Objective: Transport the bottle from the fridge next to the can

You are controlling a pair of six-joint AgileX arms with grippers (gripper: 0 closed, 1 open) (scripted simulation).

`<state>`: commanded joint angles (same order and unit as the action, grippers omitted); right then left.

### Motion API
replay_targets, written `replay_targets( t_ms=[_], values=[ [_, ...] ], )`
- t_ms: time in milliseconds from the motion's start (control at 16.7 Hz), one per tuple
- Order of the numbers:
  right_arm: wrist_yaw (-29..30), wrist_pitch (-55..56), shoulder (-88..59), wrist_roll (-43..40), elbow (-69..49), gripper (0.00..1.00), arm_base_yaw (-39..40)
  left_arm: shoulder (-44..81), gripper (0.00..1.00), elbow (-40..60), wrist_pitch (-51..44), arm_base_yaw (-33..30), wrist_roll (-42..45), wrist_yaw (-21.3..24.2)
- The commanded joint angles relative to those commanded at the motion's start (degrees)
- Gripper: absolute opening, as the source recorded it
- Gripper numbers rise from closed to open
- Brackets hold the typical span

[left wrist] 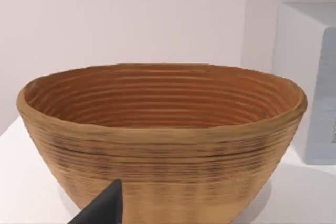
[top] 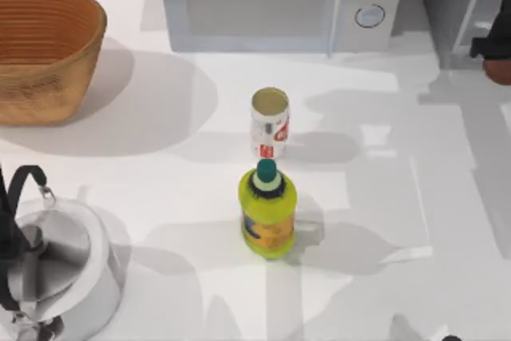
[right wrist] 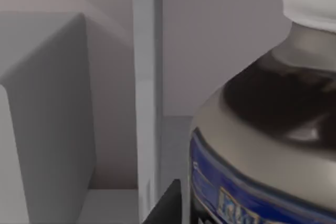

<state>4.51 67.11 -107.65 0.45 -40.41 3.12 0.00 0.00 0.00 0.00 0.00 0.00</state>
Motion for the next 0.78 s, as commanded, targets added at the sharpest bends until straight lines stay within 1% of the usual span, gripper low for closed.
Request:
replay_targets(
  t_ms=[240,360,420,540,780],
  values=[
    [16.8,5.5,-4.3,-0.2,1.4,0.00,16.7,0.0,1.00,0.0,0.0,0.0,0.0,0.0],
    [23.1,7.6,-5.7,-0.3,2.2,0.00,23.0,0.0,1.00,0.0,0.0,0.0,0.0,0.0],
    [25.3,8.4,-6.1,-0.3,2.5,0.00,25.2,0.0,1.00,0.0,0.0,0.0,0.0,0.0],
    [28.0,9.3,-6.5,-0.3,3.0,0.00,27.9,0.0,1.00,0.0,0.0,0.0,0.0,0.0],
    [28.4,9.4,-6.5,-0.4,3.1,0.00,28.3,0.0,1.00,0.0,0.0,0.0,0.0,0.0]
  ],
)
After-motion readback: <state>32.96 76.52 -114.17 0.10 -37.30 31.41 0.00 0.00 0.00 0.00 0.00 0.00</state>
